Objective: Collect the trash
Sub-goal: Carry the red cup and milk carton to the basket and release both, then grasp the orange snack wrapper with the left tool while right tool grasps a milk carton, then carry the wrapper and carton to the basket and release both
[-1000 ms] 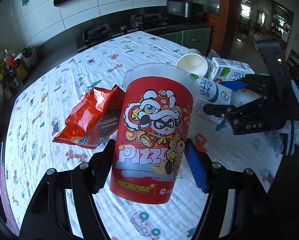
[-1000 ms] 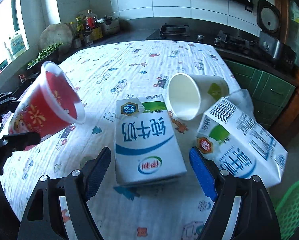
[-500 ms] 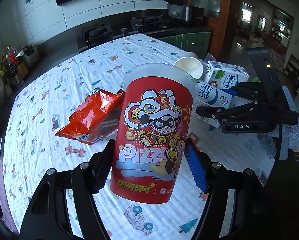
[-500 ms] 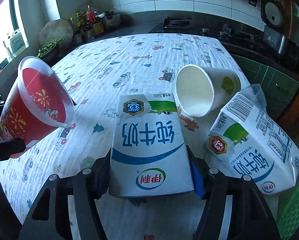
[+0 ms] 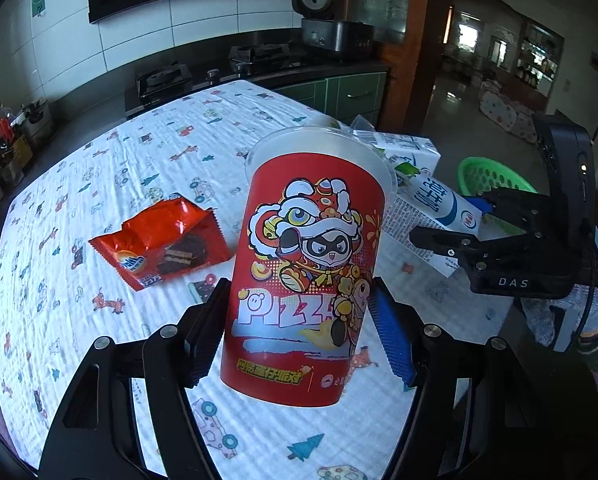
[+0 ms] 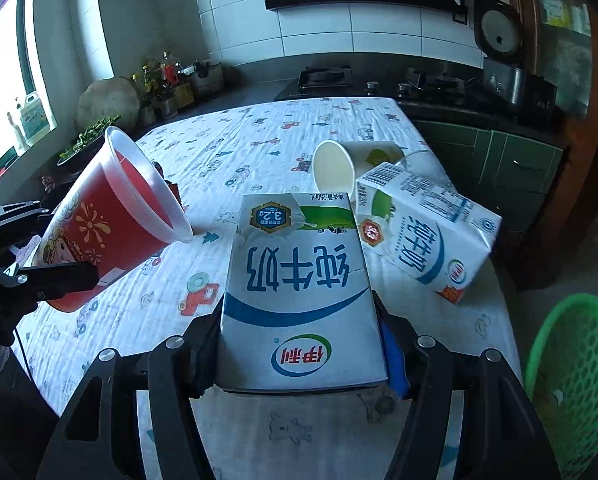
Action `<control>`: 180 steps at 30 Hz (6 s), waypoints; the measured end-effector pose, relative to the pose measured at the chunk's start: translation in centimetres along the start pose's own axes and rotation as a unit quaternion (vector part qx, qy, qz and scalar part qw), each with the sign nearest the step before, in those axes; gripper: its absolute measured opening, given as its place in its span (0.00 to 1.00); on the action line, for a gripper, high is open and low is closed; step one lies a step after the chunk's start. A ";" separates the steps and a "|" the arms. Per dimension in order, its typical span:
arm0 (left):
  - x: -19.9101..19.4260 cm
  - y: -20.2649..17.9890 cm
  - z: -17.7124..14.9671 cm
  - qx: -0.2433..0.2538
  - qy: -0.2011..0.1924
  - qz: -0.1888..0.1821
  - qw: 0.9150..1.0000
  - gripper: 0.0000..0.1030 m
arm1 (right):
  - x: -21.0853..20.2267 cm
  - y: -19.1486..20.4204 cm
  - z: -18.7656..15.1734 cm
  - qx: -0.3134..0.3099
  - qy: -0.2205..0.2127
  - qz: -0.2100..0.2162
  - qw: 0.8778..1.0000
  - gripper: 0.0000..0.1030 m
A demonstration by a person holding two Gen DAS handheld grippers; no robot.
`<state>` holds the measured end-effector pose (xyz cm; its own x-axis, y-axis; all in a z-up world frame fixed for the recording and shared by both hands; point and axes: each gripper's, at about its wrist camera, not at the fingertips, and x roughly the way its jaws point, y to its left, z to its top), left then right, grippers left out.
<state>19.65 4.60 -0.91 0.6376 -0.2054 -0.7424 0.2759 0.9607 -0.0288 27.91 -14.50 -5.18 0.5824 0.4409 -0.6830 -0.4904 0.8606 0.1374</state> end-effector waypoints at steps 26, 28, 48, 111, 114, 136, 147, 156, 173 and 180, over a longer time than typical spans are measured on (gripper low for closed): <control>5.1 -15.0 6.0 0.077 -0.002 -0.101 0.992 0.65 | -11.4 -19.7 -11.6 0.199 -0.016 -0.193 0.961 0.60; 5.7 -16.3 6.5 0.084 -0.002 -0.104 0.991 0.65 | -11.2 -20.8 -12.4 0.210 -0.010 -0.204 0.956 0.60; 13.5 -26.4 10.3 0.112 0.040 -0.131 0.984 0.65 | -10.9 -24.7 -15.1 0.234 -0.001 -0.242 0.942 0.62; 5.4 -0.9 5.7 -0.064 0.020 0.030 0.997 0.68 | -2.8 -11.2 0.0 0.074 -0.028 -0.080 0.994 0.71; 5.1 1.6 5.0 -0.076 0.022 0.047 0.996 0.68 | -0.8 -11.5 1.1 0.071 -0.022 -0.060 0.995 0.71; 6.9 11.9 1.9 -0.123 0.055 0.103 0.986 0.77 | 7.4 -10.4 5.2 -0.035 0.011 -0.014 0.999 0.62; 10.1 9.5 1.7 -0.014 0.069 0.120 0.990 0.79 | 6.2 -9.3 4.1 -0.033 0.011 -0.034 0.999 0.43; 11.6 7.7 2.3 0.046 0.068 0.136 0.987 0.60 | 5.5 -8.8 3.4 -0.022 0.011 -0.035 0.999 0.41; 5.4 7.4 2.4 -0.038 0.004 0.066 0.997 0.02 | 0.9 -7.8 0.7 0.021 -0.012 -0.032 0.999 0.41; 3.1 3.9 3.0 -0.035 -0.017 0.021 0.999 0.01 | -2.7 -7.4 -0.8 0.038 -0.030 -0.040 0.998 0.41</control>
<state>24.83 7.19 -1.29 0.6715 -0.1704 -0.7211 0.1991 0.9789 -0.0460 29.43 -22.27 -4.90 0.6571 0.3827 -0.6494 -0.3912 0.9096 0.1402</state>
